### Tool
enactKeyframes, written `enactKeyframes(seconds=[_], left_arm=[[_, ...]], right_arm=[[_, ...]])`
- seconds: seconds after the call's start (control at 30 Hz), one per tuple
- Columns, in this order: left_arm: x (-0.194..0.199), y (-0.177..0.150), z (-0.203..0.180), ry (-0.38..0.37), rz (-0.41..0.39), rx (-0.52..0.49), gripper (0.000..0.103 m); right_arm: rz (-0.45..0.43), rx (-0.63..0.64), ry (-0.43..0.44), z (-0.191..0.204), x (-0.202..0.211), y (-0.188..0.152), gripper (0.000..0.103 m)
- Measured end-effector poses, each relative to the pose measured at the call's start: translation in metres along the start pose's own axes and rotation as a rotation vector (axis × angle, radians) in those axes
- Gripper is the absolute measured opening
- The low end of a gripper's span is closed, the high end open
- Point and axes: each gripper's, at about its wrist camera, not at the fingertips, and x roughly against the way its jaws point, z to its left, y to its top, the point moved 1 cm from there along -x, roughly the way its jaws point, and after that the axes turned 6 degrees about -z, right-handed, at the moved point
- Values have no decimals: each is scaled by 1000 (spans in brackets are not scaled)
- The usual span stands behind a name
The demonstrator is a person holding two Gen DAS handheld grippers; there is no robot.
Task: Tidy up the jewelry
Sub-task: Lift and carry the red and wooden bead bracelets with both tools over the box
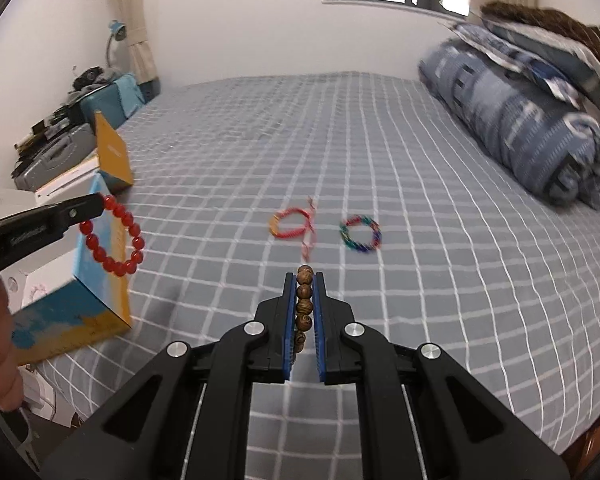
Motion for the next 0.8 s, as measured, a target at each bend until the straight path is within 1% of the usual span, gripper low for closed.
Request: enactKeyframes(seconds=[0.17,0.37,0.57,0.67,0.8], left_arm=[[26,9,34,56,-37,27,13],[46,10,83,144,-37,75,13],[61,-1,138,234,-34,139,13],[65,-9,163,264,-27,171,13],[66,-25,192,298,-7,206,13]], right_arm=[[-15,33,48,32,-9,23,7],[-41,89,108,83,-15,45,7],[-63,150,179,145,-16,58,7],[-74,194,230,183,-15,61,7],[-50,239,307,223,-21,55,7]])
